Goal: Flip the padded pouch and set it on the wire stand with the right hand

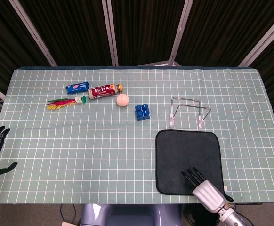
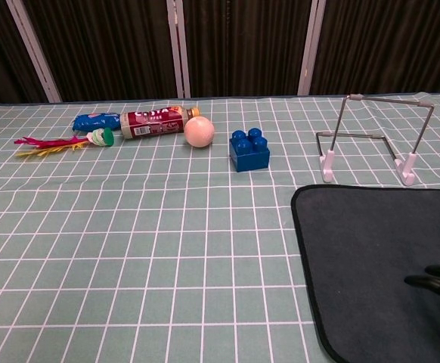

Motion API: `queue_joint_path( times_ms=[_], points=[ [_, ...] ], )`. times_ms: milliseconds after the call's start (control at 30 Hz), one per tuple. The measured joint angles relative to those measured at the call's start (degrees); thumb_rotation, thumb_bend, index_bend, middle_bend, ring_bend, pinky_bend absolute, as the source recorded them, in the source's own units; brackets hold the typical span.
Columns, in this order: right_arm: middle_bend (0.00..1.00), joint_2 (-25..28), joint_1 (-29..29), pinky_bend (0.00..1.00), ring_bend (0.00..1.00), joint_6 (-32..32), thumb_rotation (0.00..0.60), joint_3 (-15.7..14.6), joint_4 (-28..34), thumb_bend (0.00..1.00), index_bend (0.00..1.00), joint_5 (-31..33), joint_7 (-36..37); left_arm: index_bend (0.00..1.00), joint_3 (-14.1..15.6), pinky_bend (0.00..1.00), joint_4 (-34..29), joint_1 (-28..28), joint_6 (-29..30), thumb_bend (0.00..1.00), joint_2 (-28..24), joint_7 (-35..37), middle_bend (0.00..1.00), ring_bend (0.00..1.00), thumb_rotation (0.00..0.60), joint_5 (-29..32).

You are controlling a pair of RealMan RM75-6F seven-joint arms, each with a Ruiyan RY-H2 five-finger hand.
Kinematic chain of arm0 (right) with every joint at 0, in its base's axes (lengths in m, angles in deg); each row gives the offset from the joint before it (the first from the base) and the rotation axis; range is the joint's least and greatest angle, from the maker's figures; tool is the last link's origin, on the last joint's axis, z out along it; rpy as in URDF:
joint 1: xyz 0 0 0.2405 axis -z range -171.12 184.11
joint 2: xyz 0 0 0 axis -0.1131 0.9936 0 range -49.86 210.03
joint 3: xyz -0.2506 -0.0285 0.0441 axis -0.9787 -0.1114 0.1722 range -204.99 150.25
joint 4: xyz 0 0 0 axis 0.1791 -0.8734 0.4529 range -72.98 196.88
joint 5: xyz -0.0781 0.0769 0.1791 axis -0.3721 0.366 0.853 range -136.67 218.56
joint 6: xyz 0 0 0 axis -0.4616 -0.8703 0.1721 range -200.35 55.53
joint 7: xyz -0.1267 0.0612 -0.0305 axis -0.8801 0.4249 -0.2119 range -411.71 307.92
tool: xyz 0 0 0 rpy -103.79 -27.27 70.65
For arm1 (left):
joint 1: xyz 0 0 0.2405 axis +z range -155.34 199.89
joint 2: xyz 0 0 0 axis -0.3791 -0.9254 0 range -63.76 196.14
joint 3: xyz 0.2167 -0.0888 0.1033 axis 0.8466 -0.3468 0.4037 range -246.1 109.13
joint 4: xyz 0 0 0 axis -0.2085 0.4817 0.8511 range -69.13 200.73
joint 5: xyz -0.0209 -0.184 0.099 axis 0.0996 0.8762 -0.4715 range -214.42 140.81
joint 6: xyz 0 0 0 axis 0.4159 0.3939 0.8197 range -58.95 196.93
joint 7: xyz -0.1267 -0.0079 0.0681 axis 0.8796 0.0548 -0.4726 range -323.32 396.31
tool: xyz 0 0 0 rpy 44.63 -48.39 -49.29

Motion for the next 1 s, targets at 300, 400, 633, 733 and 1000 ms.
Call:
queue_joint_path(
  times_ms=[300, 400, 633, 733, 1000],
  points=[
    [0.0, -0.7, 0.0, 0.0, 0.0, -0.9, 0.6, 0.0, -1.4, 0.18, 0.36, -0.1, -0.4, 0.0, 0.0, 0.0, 0.1, 0.0, -0.1, 0.0, 0.0, 0.2, 0.0, 0.0, 0.6, 0.1],
    [0.0, -1.0, 0.0, 0.0, 0.0, -1.1, 0.6, 0.1, -1.9, 0.2, 0.37, -0.1, -0.5, 0.0, 0.0, 0.0, 0.1, 0.0, -0.1, 0.0, 0.0, 0.3, 0.0, 0.0, 0.6, 0.1],
    [0.0, -1.6, 0.1, 0.0, 0.0, -2.0, 0.6, 0.2, -2.9, 0.29, 0.37, 0.2, 0.3, 0.0, 0.0, 0.0, 0.1, 0.0, -0.1, 0.0, 0.0, 0.2, 0.0, 0.0, 0.6, 0.0],
    [0.0, -1.6, 0.1, 0.0, 0.0, -2.4, 0.6, 0.1, -2.9, 0.3, 0.38, 0.4, 0.9, 0.0, 0.0, 0.0, 0.1, 0.0, -0.1, 0.0, 0.0, 0.3, 0.0, 0.0, 0.6, 0.1],
    [0.0, -1.9, 0.1, 0.0, 0.0, -3.3, 0.6, 0.0, -3.6, 0.33, 0.47, 0.3, 1.7, 0.0, 0.1, 0.0, 0.1, 0.0, -0.1, 0.0, 0.0, 0.4, 0.0, 0.0, 0.6, -0.2]
  ],
)
